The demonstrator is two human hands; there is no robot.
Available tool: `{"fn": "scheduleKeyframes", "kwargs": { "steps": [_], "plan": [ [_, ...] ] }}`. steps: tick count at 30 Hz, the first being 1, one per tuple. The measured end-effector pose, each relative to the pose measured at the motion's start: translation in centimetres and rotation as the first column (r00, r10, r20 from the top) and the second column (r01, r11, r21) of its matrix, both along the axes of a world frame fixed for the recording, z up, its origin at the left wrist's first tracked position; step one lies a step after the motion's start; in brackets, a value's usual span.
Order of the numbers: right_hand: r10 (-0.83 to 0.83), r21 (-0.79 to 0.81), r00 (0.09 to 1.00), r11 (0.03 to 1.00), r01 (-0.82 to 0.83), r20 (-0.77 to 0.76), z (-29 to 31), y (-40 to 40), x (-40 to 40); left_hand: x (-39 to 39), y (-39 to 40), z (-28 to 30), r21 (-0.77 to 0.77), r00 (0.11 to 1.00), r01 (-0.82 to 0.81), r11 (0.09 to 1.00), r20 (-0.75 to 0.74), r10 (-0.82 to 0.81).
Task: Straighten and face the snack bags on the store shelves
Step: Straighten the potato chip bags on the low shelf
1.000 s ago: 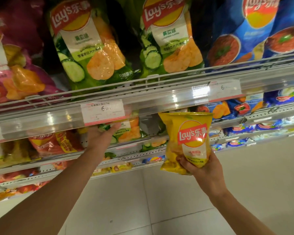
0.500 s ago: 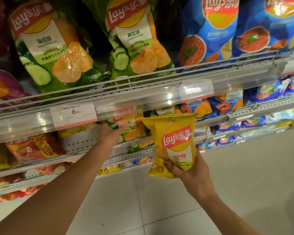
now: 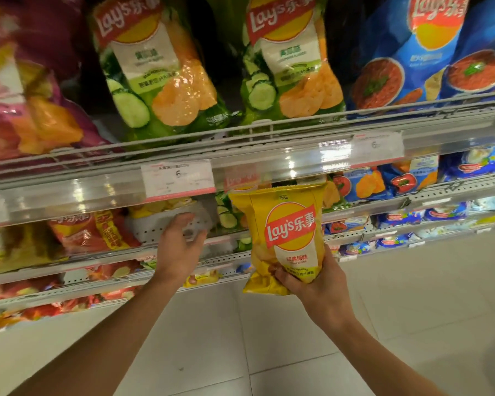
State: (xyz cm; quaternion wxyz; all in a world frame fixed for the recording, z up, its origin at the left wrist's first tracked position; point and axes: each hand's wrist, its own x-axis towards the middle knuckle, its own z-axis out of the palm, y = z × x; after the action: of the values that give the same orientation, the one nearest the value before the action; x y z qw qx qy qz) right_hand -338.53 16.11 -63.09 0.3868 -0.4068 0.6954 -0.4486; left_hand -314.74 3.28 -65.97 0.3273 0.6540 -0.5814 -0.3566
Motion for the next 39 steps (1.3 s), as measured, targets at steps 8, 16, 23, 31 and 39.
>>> {"fn": "scheduleKeyframes", "kwargs": {
  "steps": [8, 16, 23, 31, 39],
  "plan": [
    [0.063, -0.021, 0.996, 0.998, -0.064, -0.063, -0.9, -3.8, 13.1, 15.6, 4.9, 0.0, -0.261, 0.805, 0.179, 0.949, 0.593, 0.011],
    [-0.031, -0.085, 0.992, 0.996, 0.021, -0.125, -1.0, -10.4, 21.3, 27.1, 4.8, -1.8, -0.069, 0.595, 0.324, 0.944, 0.79, -0.147],
    [-0.014, -0.083, 0.986, 0.997, 0.001, -0.164, -2.1, -13.6, 21.9, 27.6, 4.5, -2.0, -0.059, 0.635, 0.352, 0.934, 0.748, -0.192],
    [0.095, 0.027, 0.971, 0.995, -0.091, -0.221, -3.4, -13.3, 20.8, 27.6, 4.8, -1.9, -0.032, 0.648, 0.355, 0.934, 0.729, -0.221],
    [0.008, 0.063, 0.917, 0.998, 0.018, -0.398, -4.6, -14.4, 21.6, 27.3, 4.6, -1.9, -0.001, 0.66, 0.323, 0.946, 0.717, -0.224]
  ]
}}
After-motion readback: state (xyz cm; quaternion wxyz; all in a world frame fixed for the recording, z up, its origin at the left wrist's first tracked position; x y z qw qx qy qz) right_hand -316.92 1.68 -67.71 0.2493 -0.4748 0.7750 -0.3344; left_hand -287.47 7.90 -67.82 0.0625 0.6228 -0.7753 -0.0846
